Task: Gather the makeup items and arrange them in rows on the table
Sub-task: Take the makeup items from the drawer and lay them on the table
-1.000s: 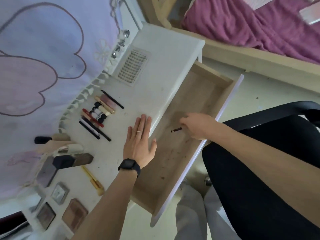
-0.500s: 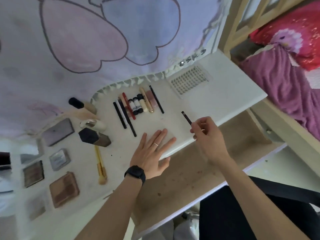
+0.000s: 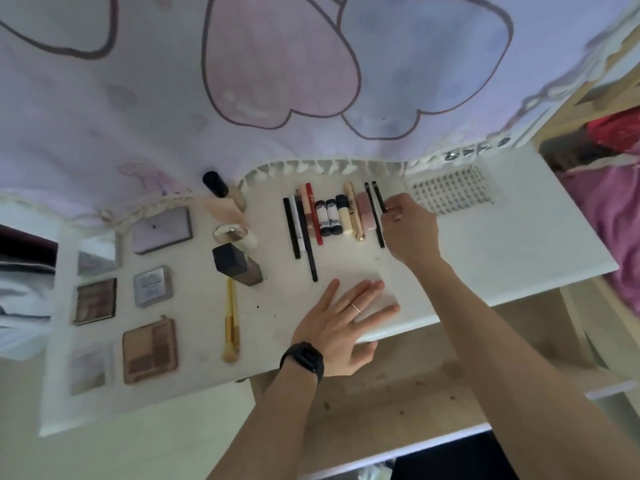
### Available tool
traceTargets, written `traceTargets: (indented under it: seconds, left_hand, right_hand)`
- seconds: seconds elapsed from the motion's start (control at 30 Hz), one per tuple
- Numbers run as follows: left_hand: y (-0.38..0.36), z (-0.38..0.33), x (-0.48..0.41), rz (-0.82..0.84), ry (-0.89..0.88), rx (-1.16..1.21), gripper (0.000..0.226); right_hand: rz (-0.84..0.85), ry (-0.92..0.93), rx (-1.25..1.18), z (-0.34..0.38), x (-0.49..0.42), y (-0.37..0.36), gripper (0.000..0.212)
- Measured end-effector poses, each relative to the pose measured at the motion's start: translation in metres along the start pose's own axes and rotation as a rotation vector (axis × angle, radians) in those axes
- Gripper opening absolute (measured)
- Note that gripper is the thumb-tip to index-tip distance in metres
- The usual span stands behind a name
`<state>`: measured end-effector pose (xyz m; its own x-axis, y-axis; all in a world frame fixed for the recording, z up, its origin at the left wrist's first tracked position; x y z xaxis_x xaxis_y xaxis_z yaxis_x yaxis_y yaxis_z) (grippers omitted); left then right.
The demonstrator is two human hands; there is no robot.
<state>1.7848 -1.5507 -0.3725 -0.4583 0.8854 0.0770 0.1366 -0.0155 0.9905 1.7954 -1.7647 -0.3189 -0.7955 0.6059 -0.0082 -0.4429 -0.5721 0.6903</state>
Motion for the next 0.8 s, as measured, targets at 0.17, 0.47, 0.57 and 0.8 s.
traceTargets:
  seconds: [0.17, 0.47, 0.57, 0.8]
  left_hand:
    - [0.003, -0.001, -0.001, 0.016, -0.001, 0.007, 0.079]
    - [0.003, -0.001, 0.000, 0.029, -0.002, -0.004, 0.080]
    - [0.004, -0.002, 0.001, 0.028, -0.004, 0.005, 0.078]
    - [0.004, -0.002, 0.001, 0.000, -0.010, -0.008, 0.078]
  right_hand:
    - [0.050, 0.101, 0.049, -0.006, 0.009, -0.005, 0.034]
    - [0.103, 0.185, 0.001, -0.014, 0.014, 0.002, 0.038]
    - [0.112, 0.203, -0.004, -0.018, 0.022, 0.000, 0.042]
    - [0.127, 0.220, 0.028, -0.017, 0.026, 0.002, 0.039]
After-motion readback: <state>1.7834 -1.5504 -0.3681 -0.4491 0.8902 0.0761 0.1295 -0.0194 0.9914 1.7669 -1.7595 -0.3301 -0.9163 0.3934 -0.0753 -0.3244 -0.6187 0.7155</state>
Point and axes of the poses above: each hand's wrist, its own x-axis away from the middle knuckle, its own y-axis out of the back of the hand, z = x × y, the point moved 1 cm from there along -x, towards the middle knuckle, and after that the axes turned 15 degrees about y, right-handed, at the moved point
